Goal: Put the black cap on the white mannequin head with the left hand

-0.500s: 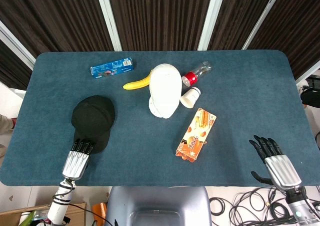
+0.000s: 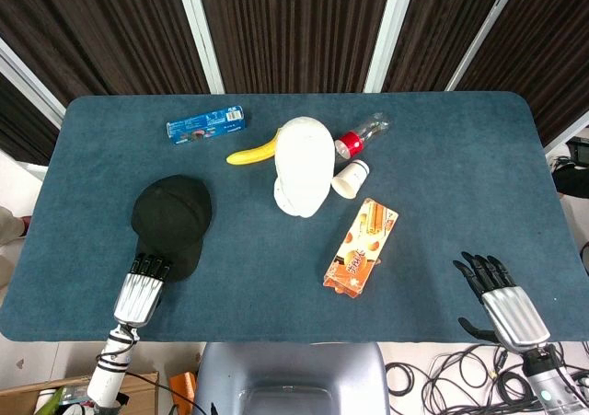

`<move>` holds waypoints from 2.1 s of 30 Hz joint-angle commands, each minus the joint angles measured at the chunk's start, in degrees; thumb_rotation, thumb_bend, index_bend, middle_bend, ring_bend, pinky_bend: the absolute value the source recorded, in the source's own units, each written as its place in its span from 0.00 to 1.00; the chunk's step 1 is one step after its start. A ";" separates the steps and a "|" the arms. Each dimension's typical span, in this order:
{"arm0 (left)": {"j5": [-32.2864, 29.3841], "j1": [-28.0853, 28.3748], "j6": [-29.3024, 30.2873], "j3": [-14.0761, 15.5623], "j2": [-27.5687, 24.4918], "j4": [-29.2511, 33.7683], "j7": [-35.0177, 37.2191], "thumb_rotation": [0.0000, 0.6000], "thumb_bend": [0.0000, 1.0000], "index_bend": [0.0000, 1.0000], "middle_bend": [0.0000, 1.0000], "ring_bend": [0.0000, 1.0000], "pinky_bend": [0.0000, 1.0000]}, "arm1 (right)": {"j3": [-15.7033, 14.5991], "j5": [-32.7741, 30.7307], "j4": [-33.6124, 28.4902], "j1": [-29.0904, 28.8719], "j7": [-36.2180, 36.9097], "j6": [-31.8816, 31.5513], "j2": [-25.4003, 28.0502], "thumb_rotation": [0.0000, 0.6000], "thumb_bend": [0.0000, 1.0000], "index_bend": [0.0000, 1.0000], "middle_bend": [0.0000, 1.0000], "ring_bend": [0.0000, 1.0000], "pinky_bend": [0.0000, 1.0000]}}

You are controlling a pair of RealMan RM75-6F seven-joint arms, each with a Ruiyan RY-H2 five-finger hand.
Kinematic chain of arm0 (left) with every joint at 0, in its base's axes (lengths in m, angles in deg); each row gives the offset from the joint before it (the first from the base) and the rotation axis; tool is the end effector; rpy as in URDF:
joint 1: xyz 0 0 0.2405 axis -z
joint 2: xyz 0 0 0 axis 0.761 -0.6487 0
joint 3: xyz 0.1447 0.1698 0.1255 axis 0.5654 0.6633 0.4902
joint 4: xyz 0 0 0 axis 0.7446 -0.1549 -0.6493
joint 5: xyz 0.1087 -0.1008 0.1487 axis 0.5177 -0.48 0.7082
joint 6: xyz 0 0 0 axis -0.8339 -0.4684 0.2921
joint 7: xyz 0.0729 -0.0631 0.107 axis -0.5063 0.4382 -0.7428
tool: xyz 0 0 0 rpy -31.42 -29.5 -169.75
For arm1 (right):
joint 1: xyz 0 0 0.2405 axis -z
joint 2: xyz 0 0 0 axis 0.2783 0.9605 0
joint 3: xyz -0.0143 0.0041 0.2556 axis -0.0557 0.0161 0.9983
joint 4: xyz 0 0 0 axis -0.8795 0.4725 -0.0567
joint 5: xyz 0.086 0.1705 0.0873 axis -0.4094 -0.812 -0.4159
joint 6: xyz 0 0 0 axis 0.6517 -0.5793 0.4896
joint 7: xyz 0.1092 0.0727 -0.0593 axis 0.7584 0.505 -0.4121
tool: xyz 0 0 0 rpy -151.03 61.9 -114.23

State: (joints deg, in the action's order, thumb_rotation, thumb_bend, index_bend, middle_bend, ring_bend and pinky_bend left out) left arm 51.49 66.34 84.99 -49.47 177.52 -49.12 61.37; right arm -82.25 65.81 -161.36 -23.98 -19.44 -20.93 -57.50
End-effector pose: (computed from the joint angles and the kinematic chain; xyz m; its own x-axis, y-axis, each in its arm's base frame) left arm -0.3056 0.2443 -0.0407 0.7189 -0.1988 0.6660 0.6232 -0.2401 -0.7443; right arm -0.2957 -0.1636 0.1317 0.4605 -0.2238 0.8590 -0.8838 -0.2060 0.4201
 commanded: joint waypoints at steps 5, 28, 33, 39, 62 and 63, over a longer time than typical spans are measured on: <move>-0.42 3.23 -1.03 0.09 3.83 -8.70 3.37 1.00 0.34 0.42 0.42 0.34 0.34 | 0.33 -0.88 -0.04 0.37 -1.30 -0.28 -0.46 1.00 0.18 0.00 0.00 0.00 0.00; -3.71 11.13 3.18 -1.65 4.38 -15.67 8.15 1.00 0.47 0.73 0.72 0.62 0.61 | 0.10 -0.74 0.20 0.71 0.46 -0.64 0.39 1.00 0.18 0.00 0.00 0.00 0.00; -5.66 13.00 8.36 -3.69 2.54 -15.54 10.73 1.00 0.52 0.75 0.73 0.64 0.63 | 0.08 -0.59 0.37 0.69 0.95 -0.66 0.48 1.00 0.18 0.00 0.00 0.00 0.00; -8.23 14.84 15.29 -6.44 -0.11 -14.98 13.33 1.00 0.57 0.76 0.75 0.65 0.63 | 0.04 -0.53 0.27 0.45 0.43 -0.14 0.20 1.00 0.18 0.00 0.00 0.00 0.00; -12.09 30.17 28.76 -14.25 -10.17 -3.54 12.35 1.00 0.61 0.77 0.76 0.66 0.63 | 0.16 -0.83 -0.21 0.24 -0.22 0.38 -0.06 1.00 0.18 0.00 0.00 0.00 0.00; -11.69 31.24 28.20 -14.10 -10.52 -2.49 11.05 1.00 0.61 0.77 0.76 0.66 0.63 | 0.19 -0.84 -0.17 0.24 0.02 0.32 0.02 1.00 0.18 0.00 0.00 0.00 0.00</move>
State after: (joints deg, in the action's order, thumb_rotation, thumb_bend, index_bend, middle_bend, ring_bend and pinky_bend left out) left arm 38.84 95.57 113.97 -63.79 168.00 -53.48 74.52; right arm -82.09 64.98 -161.56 -23.74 -19.52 -20.56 -57.53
